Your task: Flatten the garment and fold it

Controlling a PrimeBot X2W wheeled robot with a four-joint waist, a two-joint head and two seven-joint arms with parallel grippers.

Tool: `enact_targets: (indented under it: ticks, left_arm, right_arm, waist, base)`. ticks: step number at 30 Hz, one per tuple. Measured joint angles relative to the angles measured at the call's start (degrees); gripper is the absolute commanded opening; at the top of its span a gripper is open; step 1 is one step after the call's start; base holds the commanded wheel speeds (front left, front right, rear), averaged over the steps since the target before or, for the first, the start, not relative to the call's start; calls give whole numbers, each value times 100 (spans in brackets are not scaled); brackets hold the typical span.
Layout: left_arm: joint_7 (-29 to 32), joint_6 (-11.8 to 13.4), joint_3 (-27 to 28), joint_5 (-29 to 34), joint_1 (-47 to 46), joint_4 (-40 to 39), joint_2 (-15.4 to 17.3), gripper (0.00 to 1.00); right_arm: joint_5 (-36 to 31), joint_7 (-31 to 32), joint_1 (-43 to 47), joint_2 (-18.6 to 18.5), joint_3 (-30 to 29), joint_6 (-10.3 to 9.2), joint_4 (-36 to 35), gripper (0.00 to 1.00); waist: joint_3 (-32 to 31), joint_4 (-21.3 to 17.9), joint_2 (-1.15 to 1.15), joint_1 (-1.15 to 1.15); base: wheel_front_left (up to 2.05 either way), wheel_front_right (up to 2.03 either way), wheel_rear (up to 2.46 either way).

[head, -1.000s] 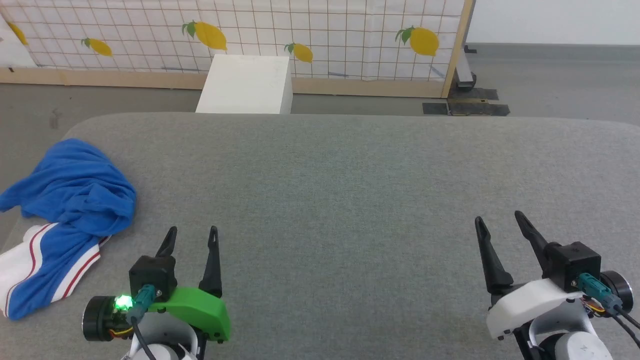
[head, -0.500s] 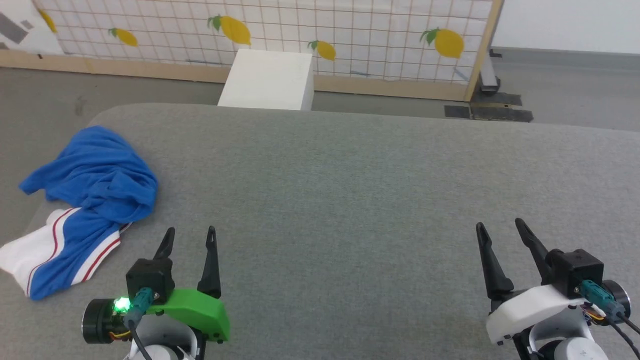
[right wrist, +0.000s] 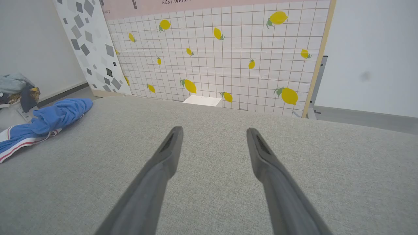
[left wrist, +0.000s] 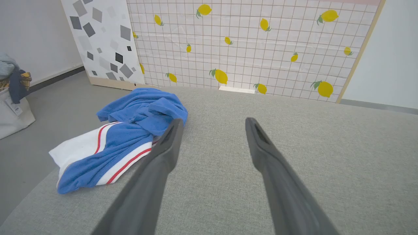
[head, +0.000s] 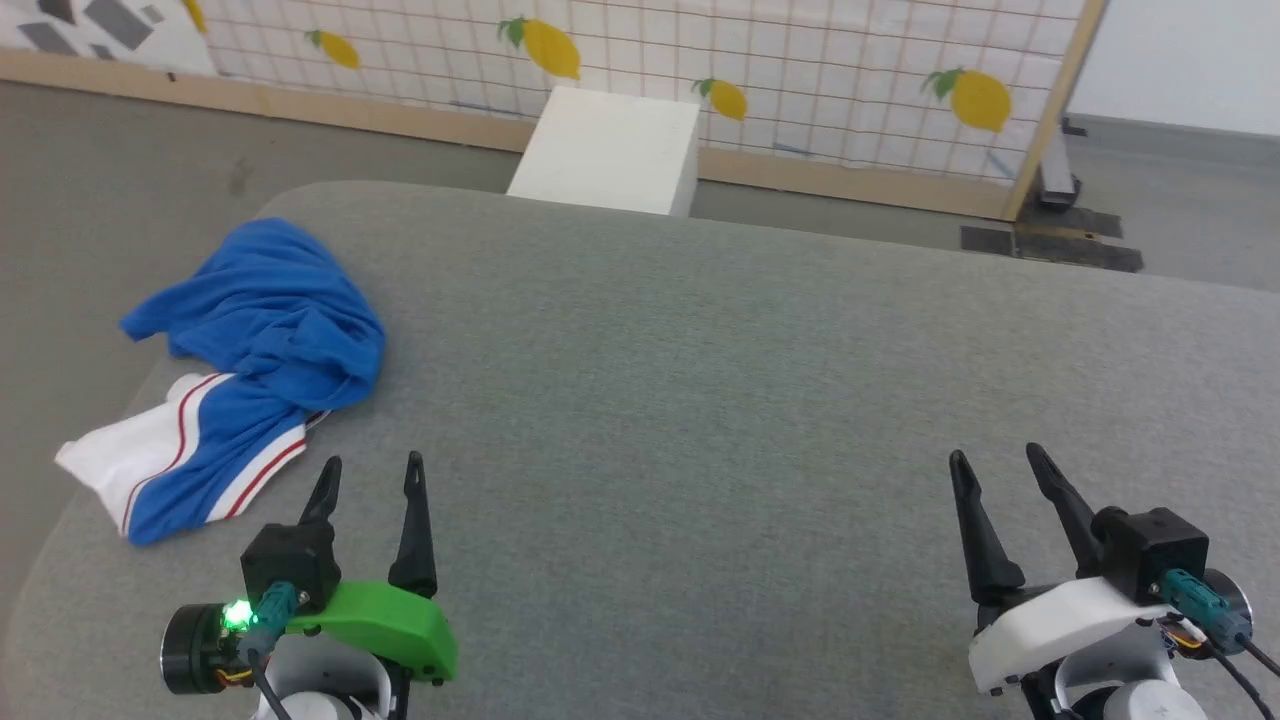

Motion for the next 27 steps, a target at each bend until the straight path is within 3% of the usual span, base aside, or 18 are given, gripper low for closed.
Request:
enact_targets:
  ticks: [27]
  left_arm:
    - [-311,111,29,-146,59,104,0,100]
  right_arm:
    - [349,-312,14,1,176,0,252,100]
  waist:
    - [24,902,0,0]
  base:
    - [0,0,0]
